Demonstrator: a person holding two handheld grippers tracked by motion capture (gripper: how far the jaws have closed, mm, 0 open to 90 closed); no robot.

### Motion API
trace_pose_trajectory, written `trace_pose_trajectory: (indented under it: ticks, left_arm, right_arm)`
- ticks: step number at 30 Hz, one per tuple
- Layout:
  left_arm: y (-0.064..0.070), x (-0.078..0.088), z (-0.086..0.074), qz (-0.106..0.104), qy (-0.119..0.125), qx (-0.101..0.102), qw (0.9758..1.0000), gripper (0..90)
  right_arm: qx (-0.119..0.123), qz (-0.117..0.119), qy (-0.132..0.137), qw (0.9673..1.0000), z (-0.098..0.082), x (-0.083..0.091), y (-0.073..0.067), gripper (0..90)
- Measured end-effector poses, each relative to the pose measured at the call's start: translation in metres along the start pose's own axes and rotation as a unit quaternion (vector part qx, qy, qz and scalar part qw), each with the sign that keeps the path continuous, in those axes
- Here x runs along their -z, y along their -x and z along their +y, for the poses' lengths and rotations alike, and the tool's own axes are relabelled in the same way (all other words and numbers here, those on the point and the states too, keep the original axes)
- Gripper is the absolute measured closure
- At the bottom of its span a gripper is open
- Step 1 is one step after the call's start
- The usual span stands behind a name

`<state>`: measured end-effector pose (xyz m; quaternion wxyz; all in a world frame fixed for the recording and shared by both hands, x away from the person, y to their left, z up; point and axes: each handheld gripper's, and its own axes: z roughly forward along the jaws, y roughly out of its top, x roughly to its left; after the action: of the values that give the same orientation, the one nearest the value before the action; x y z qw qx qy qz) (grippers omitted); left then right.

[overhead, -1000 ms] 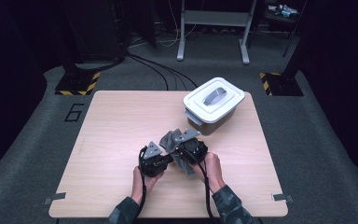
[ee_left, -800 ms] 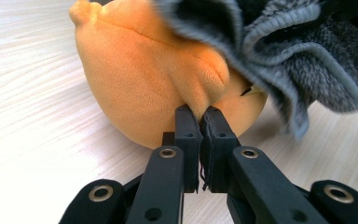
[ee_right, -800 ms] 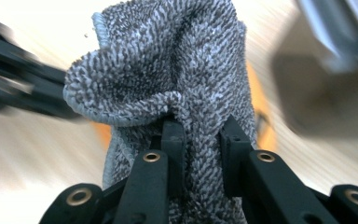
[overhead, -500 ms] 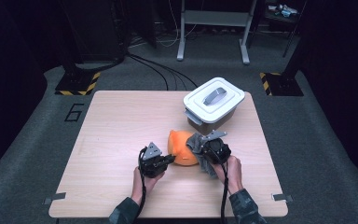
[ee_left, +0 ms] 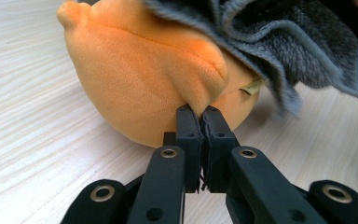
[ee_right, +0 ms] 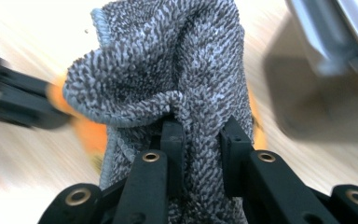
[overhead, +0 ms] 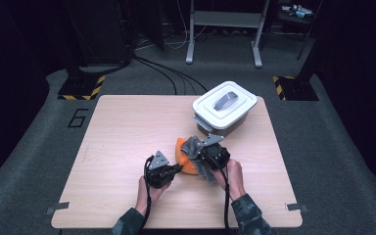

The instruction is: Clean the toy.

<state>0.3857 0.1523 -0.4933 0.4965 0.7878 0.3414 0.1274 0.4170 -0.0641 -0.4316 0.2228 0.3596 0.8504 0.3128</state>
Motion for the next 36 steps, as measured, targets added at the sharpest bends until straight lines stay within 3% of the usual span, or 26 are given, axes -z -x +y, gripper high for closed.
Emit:
trace_pose_trajectory:
  ticks: [1,3,4,5,7,9,11,13,16,18,19,21,24,26,29,31,35,36]
  left_arm:
    - [0.001,-0.001,0.000,0.001,0.004,0.002,1.0000,86.7]
    - [0.001,-0.001,0.001,-0.003,0.001,0.002,1.0000,86.7]
    - [0.000,-0.001,0.001,-0.003,0.000,-0.002,1.0000,86.6]
    - [-0.001,-0.001,0.001,-0.002,0.001,-0.002,1.0000,86.4]
    - [0.000,-0.001,0.003,-0.004,-0.004,-0.008,1.0000,83.7]
    - [0.002,0.001,0.008,-0.001,-0.013,-0.035,0.9993,76.6]
    - [0.003,0.002,0.012,-0.006,-0.025,-0.048,0.9985,63.1]
    - [0.005,0.001,0.013,0.018,-0.040,-0.065,0.9969,45.9]
    - [0.005,-0.005,0.015,0.029,-0.057,-0.078,0.9949,38.3]
    - [0.005,-0.012,0.015,0.031,-0.068,-0.089,0.9932,37.8]
    - [0.006,-0.015,0.015,0.037,-0.069,-0.100,0.9918,41.5]
    - [0.007,-0.017,0.014,0.038,-0.062,-0.105,0.9918,51.3]
    - [0.006,-0.017,0.014,0.029,-0.054,-0.096,0.9935,69.4]
    - [0.003,-0.016,0.014,0.013,-0.050,-0.071,0.9961,76.7]
    - [-0.001,-0.012,0.014,-0.001,-0.044,-0.040,0.9982,79.2]
    - [-0.002,-0.008,0.015,-0.015,-0.033,-0.010,0.9993,80.0]
    - [0.000,0.005,0.020,-0.034,-0.026,0.009,0.9990,80.2]
    - [0.000,0.008,0.021,-0.035,-0.028,0.006,0.9990,80.2]
  right_arm:
    - [-0.002,0.002,-0.004,1.0000,-0.003,0.000,0.007,75.7]
    - [-0.013,-0.029,-0.031,0.9990,-0.009,0.001,0.015,75.6]
    - [-0.015,-0.035,-0.032,0.9988,-0.011,-0.001,0.018,75.6]
    - [-0.036,-0.020,-0.027,0.9988,-0.014,-0.002,0.022,75.7]
    - [-0.043,-0.007,-0.021,0.9988,-0.019,-0.006,0.026,75.7]
    - [-0.041,-0.008,-0.020,0.9989,-0.018,-0.007,0.027,75.7]
    - [-0.045,-0.010,-0.020,0.9987,-0.017,-0.009,0.027,75.7]
    - [-0.047,-0.009,-0.020,0.9986,-0.016,-0.010,0.026,75.7]
    - [-0.042,-0.010,-0.016,0.9989,-0.014,-0.011,0.025,75.7]
    - [-0.041,-0.010,-0.016,0.9990,-0.014,-0.011,0.024,75.7]
    - [-0.046,-0.009,-0.014,0.9988,-0.014,-0.012,0.024,75.7]
    - [-0.048,-0.010,-0.018,0.9986,-0.014,-0.012,0.023,75.7]
    - [-0.049,-0.013,-0.016,0.9986,-0.016,-0.010,0.024,75.7]
    - [-0.044,-0.014,-0.010,0.9989,-0.016,-0.005,0.024,75.6]
    - [-0.033,-0.019,0.004,0.9993,-0.012,0.007,0.018,75.4]
    - [-0.021,-0.009,0.016,0.9996,-0.007,0.015,0.012,75.4]
    - [0.010,0.001,0.025,0.9997,0.003,0.028,-0.011,75.4]
    - [0.016,0.001,0.022,0.9996,0.005,0.029,-0.017,75.4]
